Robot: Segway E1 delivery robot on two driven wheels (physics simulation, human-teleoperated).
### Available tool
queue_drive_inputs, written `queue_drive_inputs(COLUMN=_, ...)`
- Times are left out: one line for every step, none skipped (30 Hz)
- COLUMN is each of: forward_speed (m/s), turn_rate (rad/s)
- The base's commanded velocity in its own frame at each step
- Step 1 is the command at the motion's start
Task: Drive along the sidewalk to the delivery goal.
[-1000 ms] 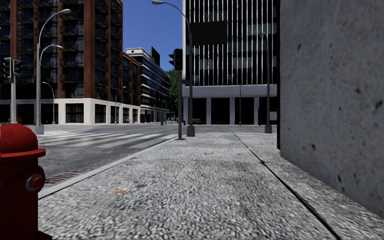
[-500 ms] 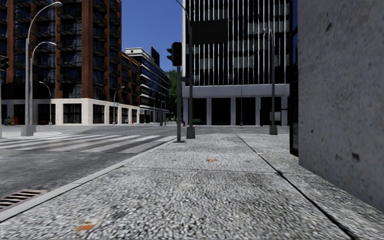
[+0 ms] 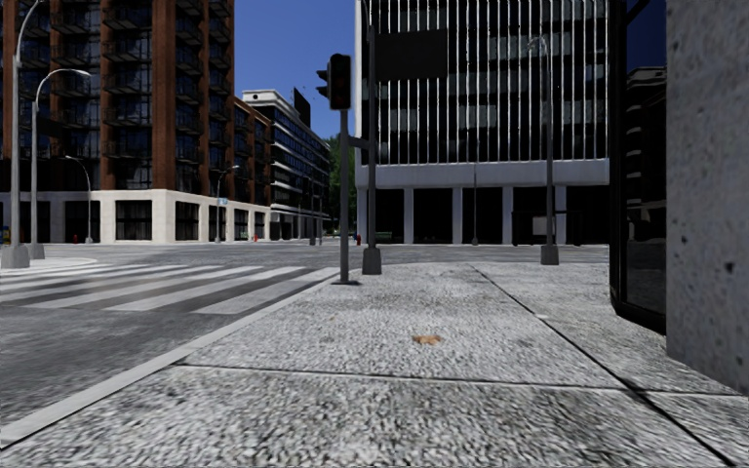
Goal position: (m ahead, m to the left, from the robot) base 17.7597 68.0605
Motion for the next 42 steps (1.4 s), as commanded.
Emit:
queue_drive_inputs(forward_speed=2.00, turn_rate=0.00)
queue_drive_inputs(forward_speed=2.00, turn_rate=0.00)
queue_drive_inputs(forward_speed=2.00, turn_rate=0.00)
queue_drive_inputs(forward_speed=2.00, turn_rate=0.00)
queue_drive_inputs(forward_speed=2.00, turn_rate=0.00)
queue_drive_inputs(forward_speed=2.00, turn_rate=0.00)
queue_drive_inputs(forward_speed=2.00, turn_rate=0.00)
queue_drive_inputs(forward_speed=2.00, turn_rate=0.00)
queue_drive_inputs(forward_speed=2.00, turn_rate=0.00)
queue_drive_inputs(forward_speed=2.00, turn_rate=0.00)
queue_drive_inputs(forward_speed=2.00, turn_rate=0.00)
queue_drive_inputs(forward_speed=2.00, turn_rate=0.00)
queue_drive_inputs(forward_speed=2.00, turn_rate=0.00)
queue_drive_inputs(forward_speed=2.00, turn_rate=0.00)
queue_drive_inputs(forward_speed=2.00, turn_rate=0.00)
queue_drive_inputs(forward_speed=2.00, turn_rate=0.00)
queue_drive_inputs(forward_speed=2.00, turn_rate=0.00)
queue_drive_inputs(forward_speed=2.00, turn_rate=0.00)
queue_drive_inputs(forward_speed=2.00, turn_rate=0.00)
queue_drive_inputs(forward_speed=2.00, turn_rate=0.00)
queue_drive_inputs(forward_speed=2.00, turn_rate=0.00)
queue_drive_inputs(forward_speed=1.87, turn_rate=0.00)
queue_drive_inputs(forward_speed=1.75, turn_rate=0.00)
queue_drive_inputs(forward_speed=1.72, turn_rate=0.00)
queue_drive_inputs(forward_speed=1.72, turn_rate=0.00)
queue_drive_inputs(forward_speed=1.70, turn_rate=0.00)
queue_drive_inputs(forward_speed=1.70, turn_rate=0.00)
queue_drive_inputs(forward_speed=1.70, turn_rate=0.07)
queue_drive_inputs(forward_speed=1.71, turn_rate=0.10)
queue_drive_inputs(forward_speed=1.71, turn_rate=0.13)
queue_drive_inputs(forward_speed=1.71, turn_rate=0.13)
queue_drive_inputs(forward_speed=1.70, turn_rate=0.18)
queue_drive_inputs(forward_speed=1.69, turn_rate=0.25)
queue_drive_inputs(forward_speed=1.68, turn_rate=0.32)
queue_drive_inputs(forward_speed=1.67, turn_rate=0.36)
queue_drive_inputs(forward_speed=1.66, turn_rate=0.38)
queue_drive_inputs(forward_speed=1.66, turn_rate=0.38)
queue_drive_inputs(forward_speed=1.66, turn_rate=0.39)
queue_drive_inputs(forward_speed=1.66, turn_rate=0.40)
queue_drive_inputs(forward_speed=1.66, turn_rate=0.40)
queue_drive_inputs(forward_speed=1.66, turn_rate=0.40)
queue_drive_inputs(forward_speed=1.66, turn_rate=0.42)
